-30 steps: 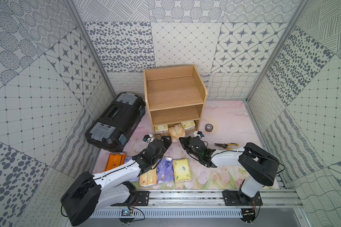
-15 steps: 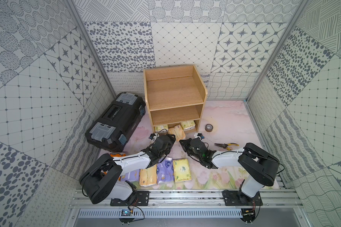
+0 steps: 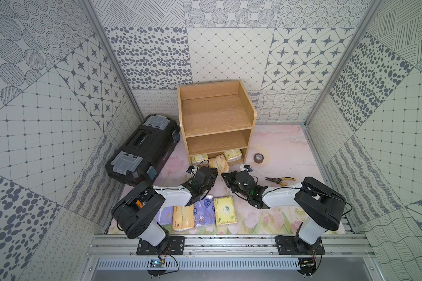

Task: Remove the tissue boxes from the shelf
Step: Pick up a box of tissues from the shelf.

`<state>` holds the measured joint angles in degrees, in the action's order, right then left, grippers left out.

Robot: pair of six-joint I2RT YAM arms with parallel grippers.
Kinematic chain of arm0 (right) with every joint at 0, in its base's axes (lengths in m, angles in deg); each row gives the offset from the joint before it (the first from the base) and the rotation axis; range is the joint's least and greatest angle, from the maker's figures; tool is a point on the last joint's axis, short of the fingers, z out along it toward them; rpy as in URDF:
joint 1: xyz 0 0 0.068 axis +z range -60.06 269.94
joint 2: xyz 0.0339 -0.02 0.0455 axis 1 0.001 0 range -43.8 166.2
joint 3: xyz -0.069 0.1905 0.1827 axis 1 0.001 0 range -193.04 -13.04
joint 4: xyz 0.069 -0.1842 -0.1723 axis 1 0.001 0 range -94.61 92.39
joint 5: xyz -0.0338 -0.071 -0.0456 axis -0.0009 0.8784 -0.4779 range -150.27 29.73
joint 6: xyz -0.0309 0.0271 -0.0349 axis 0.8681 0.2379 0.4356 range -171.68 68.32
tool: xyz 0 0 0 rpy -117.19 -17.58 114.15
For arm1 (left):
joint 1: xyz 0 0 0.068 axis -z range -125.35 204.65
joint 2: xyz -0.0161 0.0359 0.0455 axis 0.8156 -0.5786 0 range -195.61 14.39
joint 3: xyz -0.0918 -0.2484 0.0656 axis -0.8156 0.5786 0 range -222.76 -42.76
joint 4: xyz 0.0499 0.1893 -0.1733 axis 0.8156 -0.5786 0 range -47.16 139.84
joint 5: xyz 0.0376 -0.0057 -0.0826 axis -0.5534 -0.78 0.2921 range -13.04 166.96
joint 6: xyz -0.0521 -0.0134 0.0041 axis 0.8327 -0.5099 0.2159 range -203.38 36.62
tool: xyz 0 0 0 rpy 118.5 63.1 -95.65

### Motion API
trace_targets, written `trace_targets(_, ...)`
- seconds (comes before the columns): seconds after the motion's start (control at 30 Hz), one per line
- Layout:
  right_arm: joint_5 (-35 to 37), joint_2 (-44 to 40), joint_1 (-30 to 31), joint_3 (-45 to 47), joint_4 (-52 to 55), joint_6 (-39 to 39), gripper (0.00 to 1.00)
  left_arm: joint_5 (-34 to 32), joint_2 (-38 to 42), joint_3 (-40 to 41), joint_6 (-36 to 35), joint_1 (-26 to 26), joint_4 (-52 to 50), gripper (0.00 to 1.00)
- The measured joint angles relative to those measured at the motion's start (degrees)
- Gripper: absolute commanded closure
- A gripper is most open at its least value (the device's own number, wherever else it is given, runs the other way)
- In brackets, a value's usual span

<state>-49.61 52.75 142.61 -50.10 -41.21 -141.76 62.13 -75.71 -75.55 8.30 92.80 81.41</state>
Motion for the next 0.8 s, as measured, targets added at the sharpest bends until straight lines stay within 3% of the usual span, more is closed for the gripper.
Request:
trace_targets(0.3, 0.3, -0.2, -0.1, 0.0, 0.5, 0.3, 0.99, -0.8, -2.6, 0.3, -0.2, 0.0, 5.3, 0.79)
trace_targets(0.4, 0.1, -1.5, -0.2, 0.0, 1.7, 1.4, 0.71, -1.0, -2.0, 0.7, -0.6, 0.0, 6.3, 0.85)
trace_targets(0.47, -0.2, -3.3, -0.3, 0.0, 3.4, 3.1, 0.58, -1.6, -1.1, 1.2, -0.9, 0.0, 6.5, 0.87)
trace_targets(0.6, -0.7, -8.7, -0.5, 0.0, 7.7, 7.3, 0.43, -2.4, 1.9, 2.0, -1.7, 0.0, 6.2, 0.87)
trace_targets(0.67, -1.6, -12.1, -0.9, 0.3, 9.7, 10.0, 0.31, -2.5, 4.0, 2.5, -2.1, 0.0, 5.9, 0.88)
trace_targets(0.8, -3.2, -19.9, -1.9, 2.2, 14.9, 15.8, 0.18, -2.5, 9.0, 3.4, -3.3, 0.1, 4.1, 0.89)
